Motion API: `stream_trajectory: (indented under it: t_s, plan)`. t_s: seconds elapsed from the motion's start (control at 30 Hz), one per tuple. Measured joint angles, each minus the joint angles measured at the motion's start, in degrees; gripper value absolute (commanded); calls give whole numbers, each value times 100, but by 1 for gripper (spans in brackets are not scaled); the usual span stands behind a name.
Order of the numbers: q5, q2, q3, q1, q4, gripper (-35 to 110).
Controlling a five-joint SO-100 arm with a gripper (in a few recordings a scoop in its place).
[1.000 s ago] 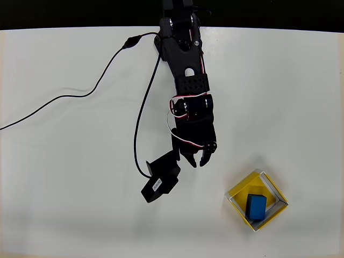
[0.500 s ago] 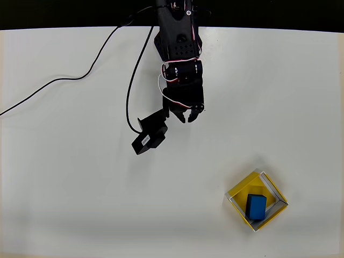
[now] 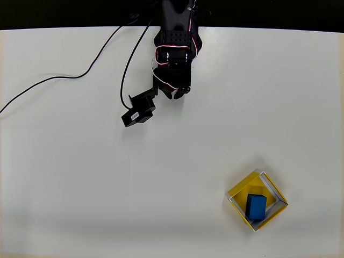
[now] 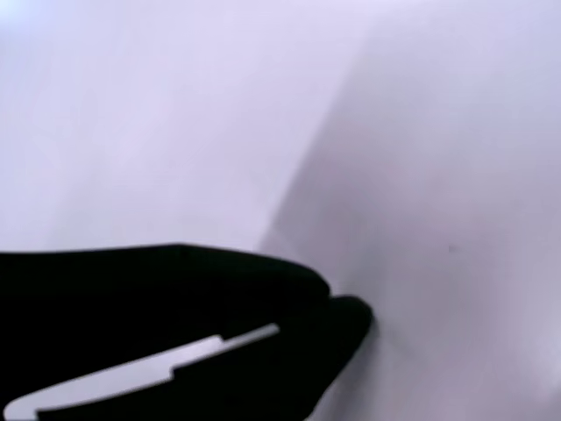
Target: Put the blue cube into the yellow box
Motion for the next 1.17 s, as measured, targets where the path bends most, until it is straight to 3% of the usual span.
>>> stream_trajectory:
  t_s: [1.17]
  plan:
    - [176, 79, 0, 79, 0, 0]
